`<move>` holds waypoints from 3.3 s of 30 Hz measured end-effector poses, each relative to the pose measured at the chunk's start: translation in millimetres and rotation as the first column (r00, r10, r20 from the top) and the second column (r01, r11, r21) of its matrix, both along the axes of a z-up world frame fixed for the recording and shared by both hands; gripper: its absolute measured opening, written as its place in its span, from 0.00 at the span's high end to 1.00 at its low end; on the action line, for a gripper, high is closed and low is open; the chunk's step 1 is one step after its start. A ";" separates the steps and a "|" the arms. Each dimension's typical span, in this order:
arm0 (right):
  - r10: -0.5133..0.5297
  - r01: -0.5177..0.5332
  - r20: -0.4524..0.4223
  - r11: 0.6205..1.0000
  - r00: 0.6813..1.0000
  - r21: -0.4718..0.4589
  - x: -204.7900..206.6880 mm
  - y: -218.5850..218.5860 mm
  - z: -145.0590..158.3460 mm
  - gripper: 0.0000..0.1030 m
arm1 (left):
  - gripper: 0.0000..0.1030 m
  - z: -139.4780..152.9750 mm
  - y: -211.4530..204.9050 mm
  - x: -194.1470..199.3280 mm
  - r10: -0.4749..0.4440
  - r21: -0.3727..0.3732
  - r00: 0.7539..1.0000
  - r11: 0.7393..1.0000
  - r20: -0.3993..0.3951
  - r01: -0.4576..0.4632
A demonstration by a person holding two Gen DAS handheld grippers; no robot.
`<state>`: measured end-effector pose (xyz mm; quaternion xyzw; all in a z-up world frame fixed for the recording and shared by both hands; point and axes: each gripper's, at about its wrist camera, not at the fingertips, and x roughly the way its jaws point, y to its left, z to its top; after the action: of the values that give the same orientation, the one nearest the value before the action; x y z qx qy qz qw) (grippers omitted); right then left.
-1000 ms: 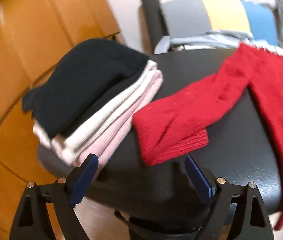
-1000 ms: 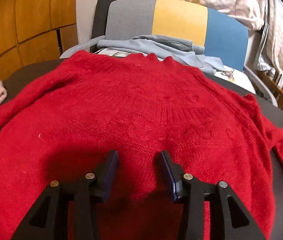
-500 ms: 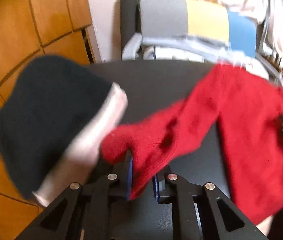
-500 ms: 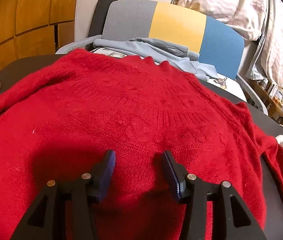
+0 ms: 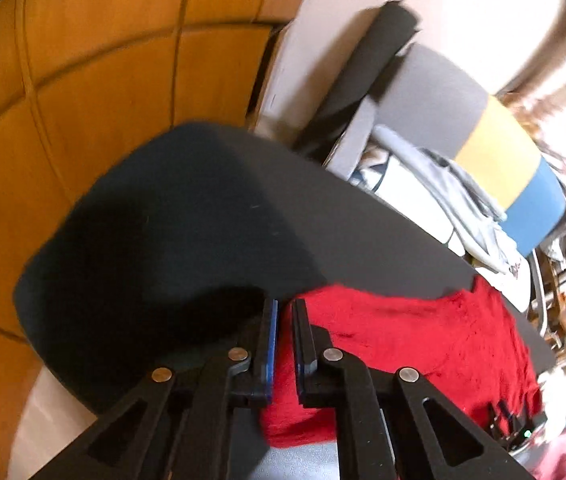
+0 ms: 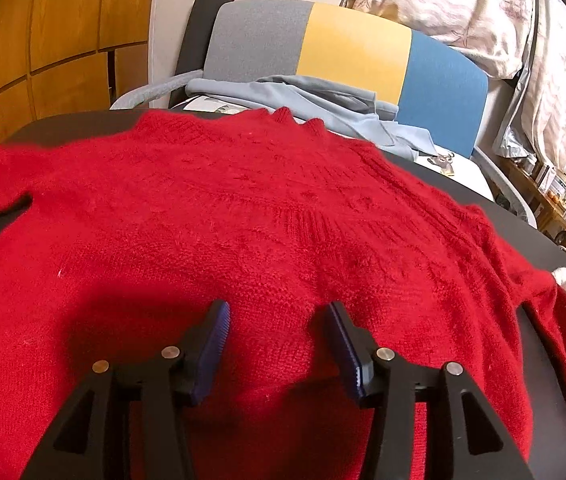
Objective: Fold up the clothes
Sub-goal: 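Grasp the red sleeve cuff with the left gripper and lay it out, then lift the sleeve with the left gripper and fold it across the sweater body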
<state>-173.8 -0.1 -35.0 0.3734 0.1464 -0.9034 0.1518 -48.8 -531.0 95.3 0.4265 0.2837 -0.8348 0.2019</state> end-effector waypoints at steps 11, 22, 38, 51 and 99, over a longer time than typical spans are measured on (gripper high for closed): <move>-0.001 0.001 0.007 1.000 1.000 -0.015 -1.0 2.1 -1.4 0.49 | 0.18 -34.7 79.5 25.0 -0.110 -0.243 0.993 0.963 0.032 0.114; -0.001 0.001 0.009 1.000 1.000 -0.020 -0.9 3.2 -1.6 0.49 | 0.09 -144.8 242.6 34.0 -0.367 -0.740 0.864 0.461 0.344 0.490; 0.004 0.000 0.050 0.997 0.999 -0.077 -4.9 9.1 -1.4 0.49 | 0.90 -56.4 122.2 27.8 -0.289 -0.240 0.957 0.929 -0.001 0.281; 0.106 -0.088 0.187 0.991 0.977 -0.102 2.0 9.7 4.6 0.49 | 0.90 -23.2 33.5 47.5 -0.004 0.227 0.983 0.973 -0.185 0.047; 0.142 0.179 0.385 0.706 0.912 -0.685 -16.5 62.3 17.9 0.47 | 0.19 -119.3 331.3 -132.0 -0.524 0.240 0.822 0.788 -0.222 0.567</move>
<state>-190.3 62.2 -17.1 0.4685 -0.2505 -0.7920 0.3010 -180.8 -199.7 -24.1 0.4545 0.2832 -0.8336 -0.1352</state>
